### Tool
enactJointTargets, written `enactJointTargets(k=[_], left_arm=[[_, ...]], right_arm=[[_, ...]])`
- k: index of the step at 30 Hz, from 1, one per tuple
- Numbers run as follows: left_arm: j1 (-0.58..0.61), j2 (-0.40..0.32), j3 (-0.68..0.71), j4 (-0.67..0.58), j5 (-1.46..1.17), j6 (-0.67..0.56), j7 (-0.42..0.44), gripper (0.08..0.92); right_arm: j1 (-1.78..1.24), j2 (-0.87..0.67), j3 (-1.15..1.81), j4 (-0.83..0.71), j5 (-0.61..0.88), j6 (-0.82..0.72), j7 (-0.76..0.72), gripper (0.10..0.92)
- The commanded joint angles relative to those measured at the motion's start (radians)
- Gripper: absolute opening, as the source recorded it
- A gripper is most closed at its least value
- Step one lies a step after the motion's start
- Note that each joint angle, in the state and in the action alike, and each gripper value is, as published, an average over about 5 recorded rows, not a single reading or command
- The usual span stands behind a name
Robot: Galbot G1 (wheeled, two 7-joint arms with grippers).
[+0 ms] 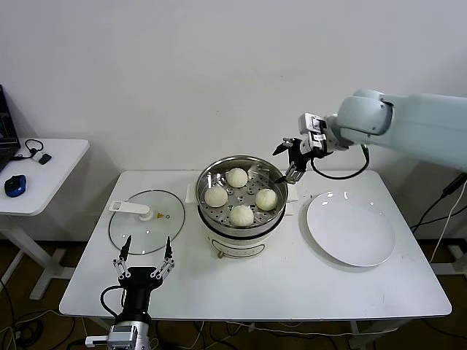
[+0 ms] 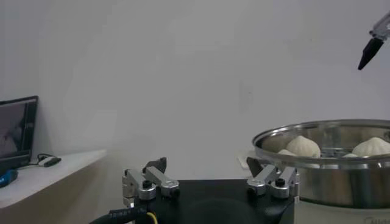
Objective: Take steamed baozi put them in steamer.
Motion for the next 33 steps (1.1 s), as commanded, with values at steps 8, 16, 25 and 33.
enactJointTargets(k=[8,16,25,33], left_arm=[[0.002,-0.008,-0.003,0.008,0.019,-0.004,0.003,0.823],[0.003,-0.006,-0.010,0.023,0.021,-0.019,0.002,0.823],[0.001,-0.009,-0.004,0.033,0.031,-0.029,0.001,0.823],[0.018,-0.006,0.000,0.039,0.037,-0.043,-0.007,0.823]], right_arm=[[-1.981,-0.428,2.034,0.448,-0.237,0.090,0.551,0.823],[-2.463,0.013,2.469,0.463,-0.373,0.253,0.557,0.823],[-2.597,0.372,2.535,0.447,-0.378,0.458,0.526,0.823],[-2.653,0.507,2.452,0.439,-0.397,0.534,0.523,0.823]])
